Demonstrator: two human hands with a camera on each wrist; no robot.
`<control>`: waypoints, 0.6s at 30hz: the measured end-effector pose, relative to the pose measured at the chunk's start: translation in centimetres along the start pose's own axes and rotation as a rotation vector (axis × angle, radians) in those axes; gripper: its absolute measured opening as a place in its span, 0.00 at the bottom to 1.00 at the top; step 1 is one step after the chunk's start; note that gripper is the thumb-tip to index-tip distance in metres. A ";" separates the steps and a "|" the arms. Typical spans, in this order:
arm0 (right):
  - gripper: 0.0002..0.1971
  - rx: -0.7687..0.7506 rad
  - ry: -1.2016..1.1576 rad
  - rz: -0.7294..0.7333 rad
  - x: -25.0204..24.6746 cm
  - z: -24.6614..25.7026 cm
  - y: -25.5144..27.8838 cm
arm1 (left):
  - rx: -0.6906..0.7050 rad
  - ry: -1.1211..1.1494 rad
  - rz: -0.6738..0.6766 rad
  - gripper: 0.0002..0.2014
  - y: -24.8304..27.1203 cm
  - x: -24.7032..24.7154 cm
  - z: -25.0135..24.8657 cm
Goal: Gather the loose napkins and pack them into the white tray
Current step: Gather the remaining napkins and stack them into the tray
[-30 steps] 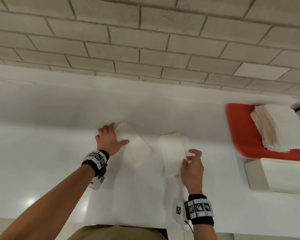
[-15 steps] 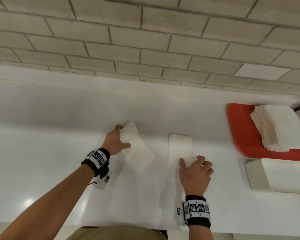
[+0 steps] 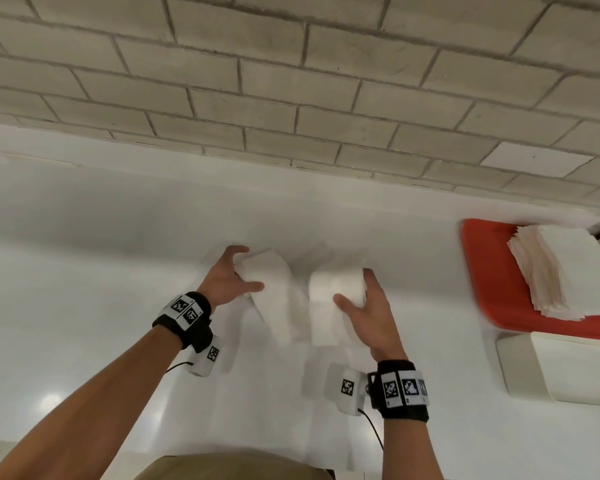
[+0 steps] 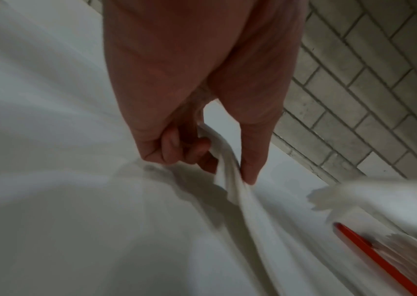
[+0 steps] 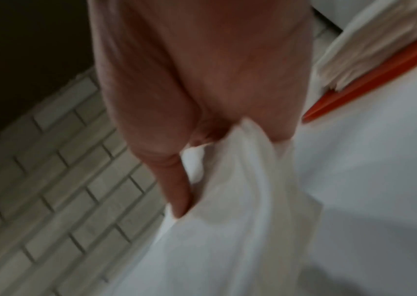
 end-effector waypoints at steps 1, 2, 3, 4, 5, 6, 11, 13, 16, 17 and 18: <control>0.29 -0.029 -0.073 0.090 1.2 1.6 0.2 | -0.007 0.001 -0.017 0.40 0.1 -0.4 0.2; 0.28 -0.048 -0.121 0.174 2.5 3.0 0.3 | 0.000 -0.002 -0.053 0.37 0.0 -1.0 0.3; 0.28 -0.061 -0.137 0.234 3.7 4.2 0.1 | -0.007 -0.011 -0.104 0.32 0.1 -1.7 0.5; 0.28 -0.064 -0.124 0.269 4.8 4.9 -0.4 | -0.006 -0.006 -0.161 0.27 0.3 -2.5 0.5; 0.27 -0.051 -0.092 0.295 6.0 5.0 -1.1 | -0.009 -0.010 -0.210 0.22 0.5 -3.1 0.5; 0.27 -0.026 -0.046 0.325 7.3 4.7 -1.8 | -0.004 -0.022 -0.253 0.18 0.8 -3.8 0.6; 0.25 0.095 0.390 0.371 12.4 0.1 -4.5 | -0.009 -0.131 -0.291 0.11 2.2 -5.2 1.0; 0.24 0.080 0.422 0.347 12.7 0.1 -4.6 | -0.022 -0.148 -0.258 0.05 2.8 -4.8 1.5; 0.25 0.003 0.469 0.335 12.8 1.9 -4.6 | -0.014 -0.170 -0.187 0.02 3.4 -3.5 2.2; 0.25 -0.021 0.496 0.328 12.9 2.6 -4.7 | 0.002 -0.186 -0.167 0.04 3.5 -3.0 2.2; 0.26 -0.035 0.525 0.328 13.1 3.0 -4.9 | 0.017 -0.199 -0.157 0.05 3.5 -2.6 2.2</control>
Point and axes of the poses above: each hand's wrist, its own y-axis away from the middle knuckle, its own x-axis out of the palm, z = x × y, the point moved 10 cm from there along -y, towards the middle knuckle, and after that the axes turned 8 degrees about x, right-handed, at the moved point
